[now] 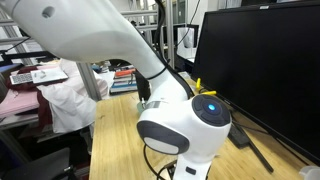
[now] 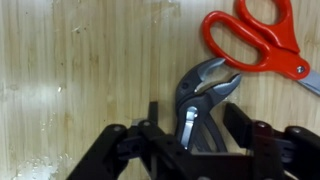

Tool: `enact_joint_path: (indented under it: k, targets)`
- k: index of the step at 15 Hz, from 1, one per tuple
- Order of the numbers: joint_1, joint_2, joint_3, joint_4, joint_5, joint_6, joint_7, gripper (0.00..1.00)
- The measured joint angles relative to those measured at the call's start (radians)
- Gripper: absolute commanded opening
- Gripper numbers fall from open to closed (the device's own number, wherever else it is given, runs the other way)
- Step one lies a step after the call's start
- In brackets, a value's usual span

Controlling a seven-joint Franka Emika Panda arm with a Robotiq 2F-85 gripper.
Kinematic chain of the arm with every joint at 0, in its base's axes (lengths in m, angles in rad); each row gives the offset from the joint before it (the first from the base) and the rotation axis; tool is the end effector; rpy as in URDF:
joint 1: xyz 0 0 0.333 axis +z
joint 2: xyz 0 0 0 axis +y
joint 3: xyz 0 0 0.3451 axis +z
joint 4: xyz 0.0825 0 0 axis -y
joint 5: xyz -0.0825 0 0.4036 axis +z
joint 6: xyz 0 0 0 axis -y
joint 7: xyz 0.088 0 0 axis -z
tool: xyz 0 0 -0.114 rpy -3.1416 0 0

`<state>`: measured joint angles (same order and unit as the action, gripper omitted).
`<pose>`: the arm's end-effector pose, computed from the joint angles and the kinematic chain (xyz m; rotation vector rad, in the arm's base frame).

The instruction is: Move the pliers to the left

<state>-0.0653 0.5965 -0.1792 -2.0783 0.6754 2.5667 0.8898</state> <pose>0.5724 -0.1529 0.1311 -1.9414 2.1974 0.2081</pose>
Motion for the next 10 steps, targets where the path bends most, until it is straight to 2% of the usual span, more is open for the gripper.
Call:
enact_joint_path:
  k: [3,4,10]
  targets:
    - [-0.006,0.000,0.005,0.011,0.000,0.000,0.000,0.18]
    - [-0.007,-0.001,0.006,0.012,0.000,0.000,0.000,0.15]
    - [-0.009,-0.003,0.007,0.012,-0.001,0.000,0.000,0.10]
